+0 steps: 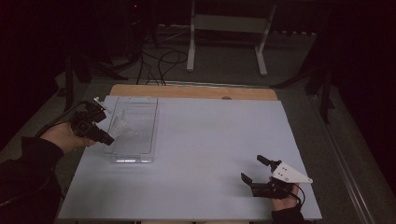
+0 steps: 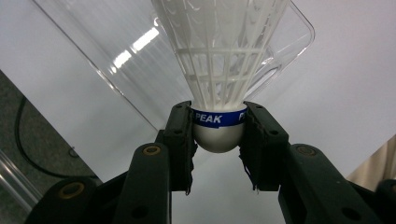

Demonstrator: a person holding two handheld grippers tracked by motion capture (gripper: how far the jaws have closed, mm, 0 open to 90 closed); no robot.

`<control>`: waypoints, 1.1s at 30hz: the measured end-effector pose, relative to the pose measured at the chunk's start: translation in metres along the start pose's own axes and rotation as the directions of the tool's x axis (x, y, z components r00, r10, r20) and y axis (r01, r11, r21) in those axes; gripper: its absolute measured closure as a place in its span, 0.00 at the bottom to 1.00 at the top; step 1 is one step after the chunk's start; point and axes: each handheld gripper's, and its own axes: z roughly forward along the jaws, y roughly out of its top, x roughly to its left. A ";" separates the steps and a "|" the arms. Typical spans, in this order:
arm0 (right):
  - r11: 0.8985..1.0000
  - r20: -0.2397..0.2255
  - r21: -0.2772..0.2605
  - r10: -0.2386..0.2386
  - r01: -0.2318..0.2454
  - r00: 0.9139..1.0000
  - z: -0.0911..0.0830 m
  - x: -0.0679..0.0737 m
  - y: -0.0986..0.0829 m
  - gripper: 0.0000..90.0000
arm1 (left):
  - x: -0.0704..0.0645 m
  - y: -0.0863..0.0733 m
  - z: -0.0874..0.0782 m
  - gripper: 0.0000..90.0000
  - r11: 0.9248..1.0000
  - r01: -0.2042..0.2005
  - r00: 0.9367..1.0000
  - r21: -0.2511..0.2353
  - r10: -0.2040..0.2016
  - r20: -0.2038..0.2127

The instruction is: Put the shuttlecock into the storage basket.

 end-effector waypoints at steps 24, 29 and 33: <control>1.000 0.000 0.006 0.003 -0.003 1.000 0.001 0.000 -0.001 0.12 | 0.012 -0.007 0.026 0.73 0.998 -0.050 0.999 -0.028 0.050 -0.001; 1.000 0.000 0.004 0.000 0.000 1.000 0.000 0.000 0.000 0.12 | 0.013 -0.008 0.035 0.73 0.998 -0.064 0.998 -0.020 0.064 -0.008; 1.000 -0.001 0.005 0.005 -0.005 1.000 0.000 0.000 -0.001 0.12 | 0.016 -0.009 0.039 0.73 0.997 -0.071 0.997 -0.024 0.071 -0.012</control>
